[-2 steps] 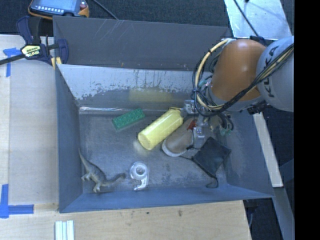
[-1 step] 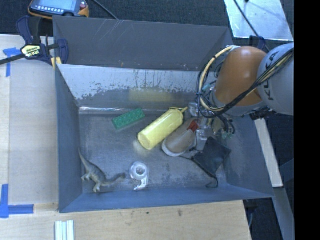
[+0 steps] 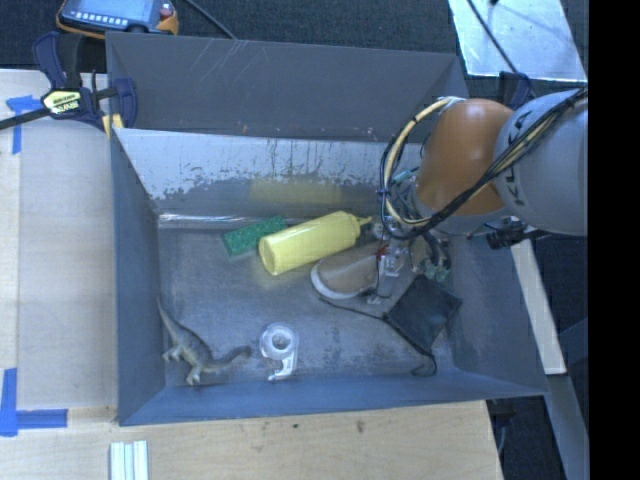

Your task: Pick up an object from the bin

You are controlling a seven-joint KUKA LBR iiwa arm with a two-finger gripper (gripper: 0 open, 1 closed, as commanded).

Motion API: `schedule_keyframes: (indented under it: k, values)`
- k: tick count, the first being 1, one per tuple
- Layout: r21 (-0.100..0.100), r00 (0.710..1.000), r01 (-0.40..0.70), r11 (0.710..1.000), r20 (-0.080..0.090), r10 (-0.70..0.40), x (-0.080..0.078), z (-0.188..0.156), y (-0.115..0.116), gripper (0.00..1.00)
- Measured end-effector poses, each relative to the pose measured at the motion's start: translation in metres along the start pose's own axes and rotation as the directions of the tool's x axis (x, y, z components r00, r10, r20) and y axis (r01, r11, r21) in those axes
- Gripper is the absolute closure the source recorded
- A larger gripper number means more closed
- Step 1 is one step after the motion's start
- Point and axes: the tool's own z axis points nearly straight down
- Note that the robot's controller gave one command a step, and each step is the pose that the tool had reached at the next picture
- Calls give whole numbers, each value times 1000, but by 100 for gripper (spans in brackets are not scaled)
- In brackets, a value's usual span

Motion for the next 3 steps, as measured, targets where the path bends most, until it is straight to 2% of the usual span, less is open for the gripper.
schedule_keyframes:
  k: [1,2,3]
  values:
    - [0,1000,0,1000,0,0,0,0,0,100]
    - [0,1000,-2,1000,-11,2,5,-46,6,100]
    - [0,1000,-3,1000,-11,3,4,-62,9,100]
